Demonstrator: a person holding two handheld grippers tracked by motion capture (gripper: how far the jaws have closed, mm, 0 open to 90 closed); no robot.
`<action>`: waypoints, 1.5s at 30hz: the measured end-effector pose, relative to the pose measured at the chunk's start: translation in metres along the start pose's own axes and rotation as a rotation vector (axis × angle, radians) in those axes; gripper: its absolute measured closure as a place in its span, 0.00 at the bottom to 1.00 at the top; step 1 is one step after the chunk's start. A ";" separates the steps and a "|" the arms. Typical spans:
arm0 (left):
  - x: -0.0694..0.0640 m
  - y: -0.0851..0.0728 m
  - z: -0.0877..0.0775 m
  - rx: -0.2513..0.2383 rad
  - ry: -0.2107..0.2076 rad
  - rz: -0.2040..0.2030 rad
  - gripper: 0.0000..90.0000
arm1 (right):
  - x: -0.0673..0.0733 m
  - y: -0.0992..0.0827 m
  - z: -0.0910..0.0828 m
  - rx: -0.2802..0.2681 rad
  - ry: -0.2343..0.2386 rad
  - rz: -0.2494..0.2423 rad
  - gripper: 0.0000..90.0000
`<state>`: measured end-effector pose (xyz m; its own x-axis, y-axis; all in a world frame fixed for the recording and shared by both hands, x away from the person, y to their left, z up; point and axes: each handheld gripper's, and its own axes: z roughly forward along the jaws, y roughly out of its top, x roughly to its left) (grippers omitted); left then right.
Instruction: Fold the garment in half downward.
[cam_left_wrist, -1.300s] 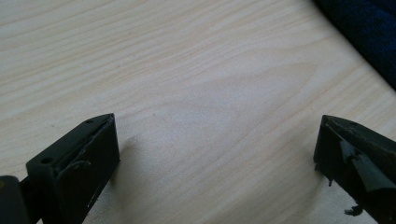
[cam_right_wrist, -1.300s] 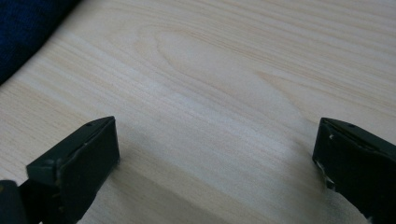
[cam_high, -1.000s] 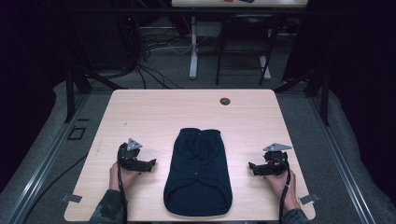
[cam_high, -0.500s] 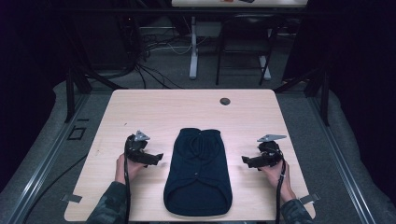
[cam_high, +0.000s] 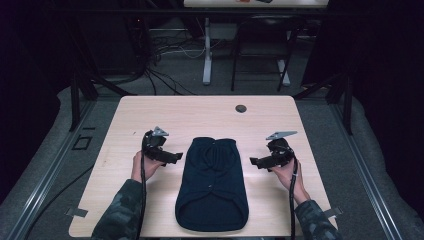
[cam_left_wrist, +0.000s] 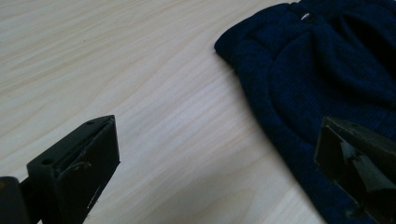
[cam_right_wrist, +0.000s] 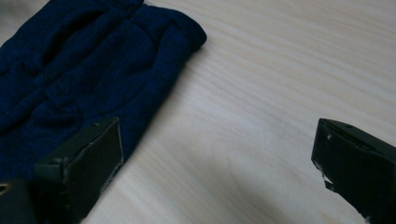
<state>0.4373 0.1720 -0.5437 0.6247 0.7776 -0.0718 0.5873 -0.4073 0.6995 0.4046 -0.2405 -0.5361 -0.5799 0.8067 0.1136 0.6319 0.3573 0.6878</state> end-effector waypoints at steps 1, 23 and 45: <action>0.000 0.003 0.002 -0.001 -0.002 0.002 0.00 | 0.001 0.003 0.001 -0.001 0.006 0.003 0.02; -0.010 0.037 0.047 0.011 -0.079 -0.041 0.00 | 0.024 0.058 0.061 0.053 0.097 -0.027 0.04; -0.015 0.058 0.075 0.052 -0.088 -0.034 0.14 | 0.015 0.073 0.097 0.124 0.076 0.035 0.34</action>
<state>0.5010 0.1010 -0.5558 0.6457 0.7469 -0.1586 0.6331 -0.4076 0.6581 0.4925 -0.1568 -0.5536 -0.5909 0.7833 0.1931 0.7081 0.3889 0.5893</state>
